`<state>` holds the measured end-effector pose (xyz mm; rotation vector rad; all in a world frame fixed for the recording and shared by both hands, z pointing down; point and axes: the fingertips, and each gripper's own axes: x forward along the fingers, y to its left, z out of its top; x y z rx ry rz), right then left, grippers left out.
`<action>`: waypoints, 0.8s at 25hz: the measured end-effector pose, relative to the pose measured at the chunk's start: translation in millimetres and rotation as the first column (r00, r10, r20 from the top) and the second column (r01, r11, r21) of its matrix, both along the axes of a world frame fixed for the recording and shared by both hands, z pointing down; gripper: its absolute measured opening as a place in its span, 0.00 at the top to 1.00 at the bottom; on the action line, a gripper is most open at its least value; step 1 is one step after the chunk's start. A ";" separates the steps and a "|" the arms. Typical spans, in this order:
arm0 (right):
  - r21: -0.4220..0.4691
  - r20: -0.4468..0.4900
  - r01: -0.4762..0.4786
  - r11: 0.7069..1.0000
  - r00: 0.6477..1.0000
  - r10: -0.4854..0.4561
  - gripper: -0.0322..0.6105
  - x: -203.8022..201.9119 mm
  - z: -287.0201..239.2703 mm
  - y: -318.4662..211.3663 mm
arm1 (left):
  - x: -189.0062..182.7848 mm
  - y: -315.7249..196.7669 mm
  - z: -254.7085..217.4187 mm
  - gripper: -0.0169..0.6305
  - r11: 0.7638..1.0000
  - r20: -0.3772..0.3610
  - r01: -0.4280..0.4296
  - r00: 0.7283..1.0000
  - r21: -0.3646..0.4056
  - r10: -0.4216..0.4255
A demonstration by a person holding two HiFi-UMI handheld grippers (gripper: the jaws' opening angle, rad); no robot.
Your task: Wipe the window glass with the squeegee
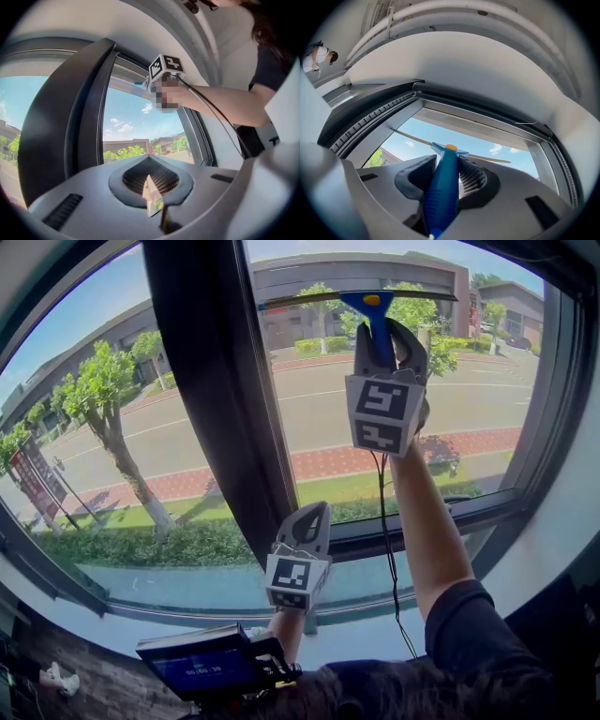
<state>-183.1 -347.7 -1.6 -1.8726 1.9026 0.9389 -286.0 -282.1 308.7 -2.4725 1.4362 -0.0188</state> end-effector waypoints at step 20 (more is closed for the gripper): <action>-0.063 -0.005 -0.005 0.998 1.000 0.005 0.73 1.1 62.1 2.4 | 5.4 8.9 5.4 0.97 0.999 -0.024 -0.010 1.000 -0.031 0.009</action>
